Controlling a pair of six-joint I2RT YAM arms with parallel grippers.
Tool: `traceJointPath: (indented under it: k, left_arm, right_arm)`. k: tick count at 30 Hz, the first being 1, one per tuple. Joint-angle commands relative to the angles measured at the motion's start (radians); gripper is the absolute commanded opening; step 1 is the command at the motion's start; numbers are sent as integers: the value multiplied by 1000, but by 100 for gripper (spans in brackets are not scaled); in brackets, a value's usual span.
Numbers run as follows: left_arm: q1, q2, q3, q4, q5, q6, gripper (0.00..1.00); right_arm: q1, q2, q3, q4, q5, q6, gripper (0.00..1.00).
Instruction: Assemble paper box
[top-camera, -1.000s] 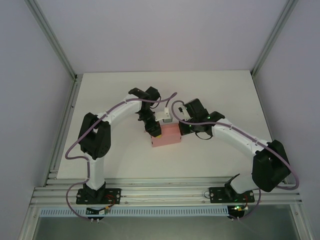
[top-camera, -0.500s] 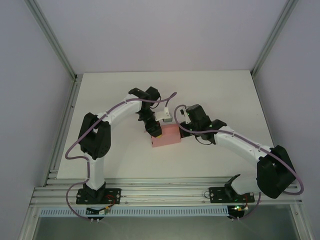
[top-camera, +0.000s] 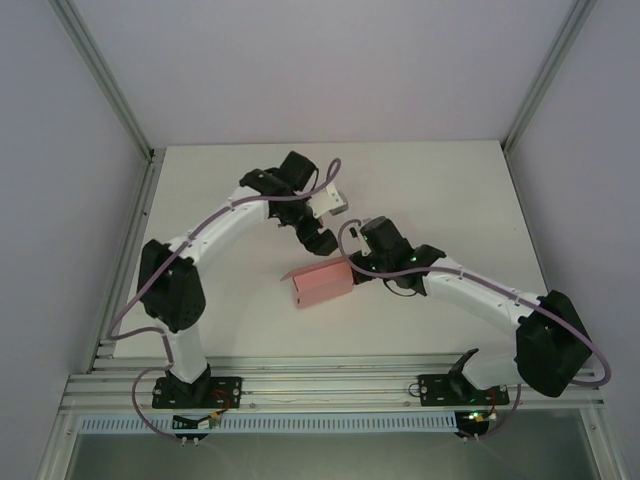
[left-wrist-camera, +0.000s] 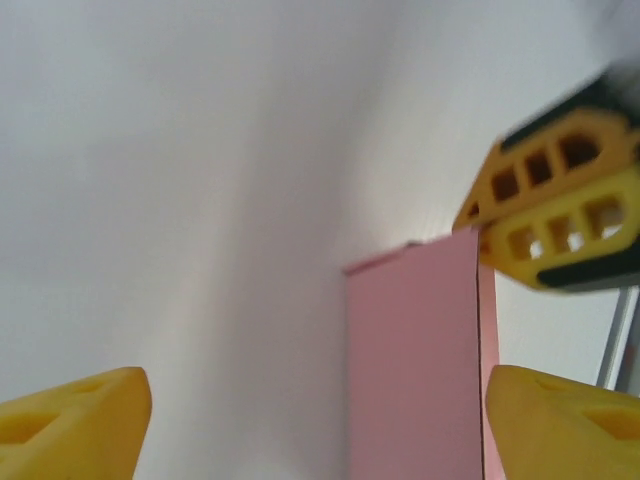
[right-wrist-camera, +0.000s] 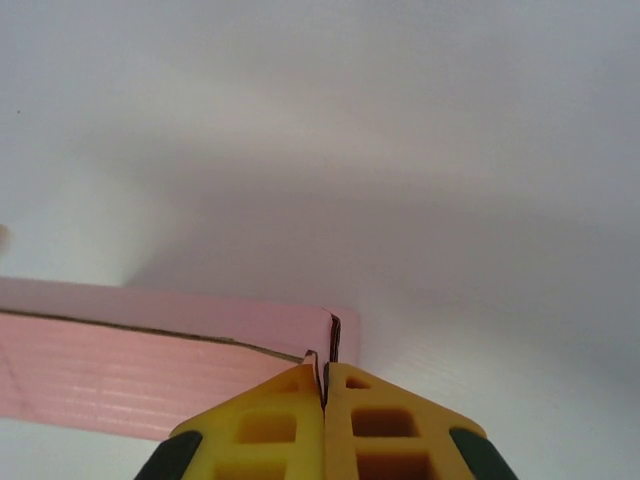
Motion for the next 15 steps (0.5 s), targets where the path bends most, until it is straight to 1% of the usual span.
traceJointPath:
  k: [1, 3, 4, 6, 7, 8, 9, 10, 12, 14, 15]
  left_arm:
    - [2, -116, -42, 32, -148, -104, 88]
    - [2, -187, -97, 45, -239, -172, 88]
    - [0, -235, -140, 61, -293, -227, 90]
    - [0, -340, -233, 109, -351, -321, 91]
    - [1, -404, -293, 147, -388, -377, 96]
    - [0, -459, -343, 173, -424, -432, 98]
    - [0, -508, -385, 185, -459, -490, 98]
    - [1, -554, -423, 182, -484, -551, 94]
    - [1, -613, -478, 156, -460, -621, 87]
    - [-6, -648, -532, 153, -385, -639, 81]
    - [-14, -657, -550, 149, -371, -642, 78]
  right_arm:
    - [16, -16, -2, -71, 25, 6, 0]
    - [24, -21, 0, -76, 47, 12, 0]
    - [28, -24, -2, -67, 56, 17, 0]
    - [35, -34, -9, -61, 73, 26, 0]
    - [38, -38, -14, -53, 82, 29, 0]
    - [39, -40, -13, -55, 86, 30, 0]
    - [43, -39, -13, -58, 105, 35, 0]
    - [47, -38, -10, -66, 126, 37, 0]
    - [53, -35, -10, -70, 173, 45, 0]
    - [57, -37, -10, -69, 194, 51, 0]
    - [58, -38, -11, -66, 202, 54, 0]
